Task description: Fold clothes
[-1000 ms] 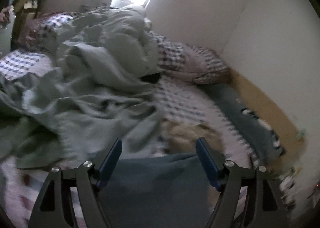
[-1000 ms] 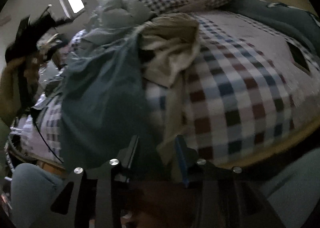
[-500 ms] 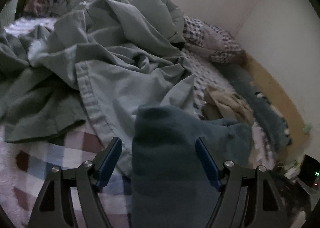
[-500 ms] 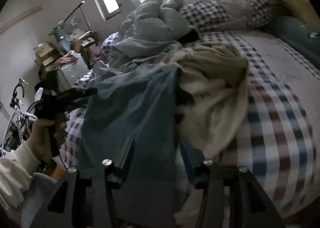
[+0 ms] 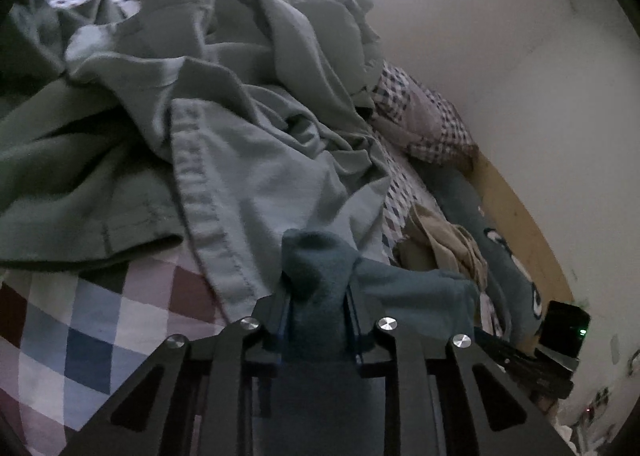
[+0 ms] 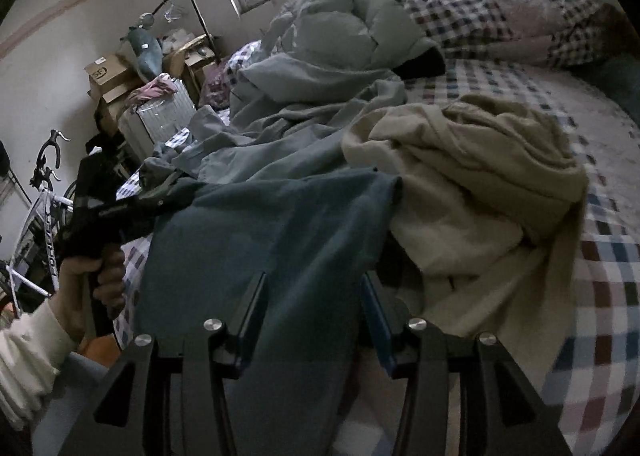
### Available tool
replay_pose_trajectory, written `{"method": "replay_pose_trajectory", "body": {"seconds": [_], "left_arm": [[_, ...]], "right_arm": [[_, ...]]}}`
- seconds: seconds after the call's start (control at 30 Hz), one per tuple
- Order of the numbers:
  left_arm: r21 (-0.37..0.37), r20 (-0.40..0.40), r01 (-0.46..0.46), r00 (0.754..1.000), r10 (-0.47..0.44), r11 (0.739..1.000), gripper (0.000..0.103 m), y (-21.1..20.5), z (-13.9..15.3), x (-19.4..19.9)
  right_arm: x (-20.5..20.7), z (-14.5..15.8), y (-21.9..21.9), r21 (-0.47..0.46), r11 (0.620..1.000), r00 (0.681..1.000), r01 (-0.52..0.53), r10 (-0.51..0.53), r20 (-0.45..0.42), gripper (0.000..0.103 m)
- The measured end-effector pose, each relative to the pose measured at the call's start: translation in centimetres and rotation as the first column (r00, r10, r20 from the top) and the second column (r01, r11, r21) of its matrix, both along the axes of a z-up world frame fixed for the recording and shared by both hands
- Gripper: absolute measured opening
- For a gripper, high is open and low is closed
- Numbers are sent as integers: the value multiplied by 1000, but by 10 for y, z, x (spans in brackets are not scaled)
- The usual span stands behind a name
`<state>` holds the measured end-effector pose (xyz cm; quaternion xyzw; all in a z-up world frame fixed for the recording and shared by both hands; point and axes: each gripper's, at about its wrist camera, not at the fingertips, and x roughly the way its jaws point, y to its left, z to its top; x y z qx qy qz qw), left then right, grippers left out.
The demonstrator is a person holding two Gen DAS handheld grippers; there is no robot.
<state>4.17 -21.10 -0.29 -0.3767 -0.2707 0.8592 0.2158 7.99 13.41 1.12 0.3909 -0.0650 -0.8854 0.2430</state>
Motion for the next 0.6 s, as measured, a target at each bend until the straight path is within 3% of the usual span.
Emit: {"method": "replay_pose_trajectory", "body": {"seconds": [0.17,0.37,0.6], "left_arm": [[51,3,-25,1000,25,998,24,-10,-9,-1],[54,12,-28,1000,27,998,24,-10,-11,-2],[50,10,-26,1000,25,998,24,-10,-11,-2]], "right_arm": [[-24,-13,9,-54,999,996,4,1,87,51],[-34,-23,26,-124,992,985,10,11,173,51],[-56,-29,16,-211,976,976,-55,98,197,53]]}}
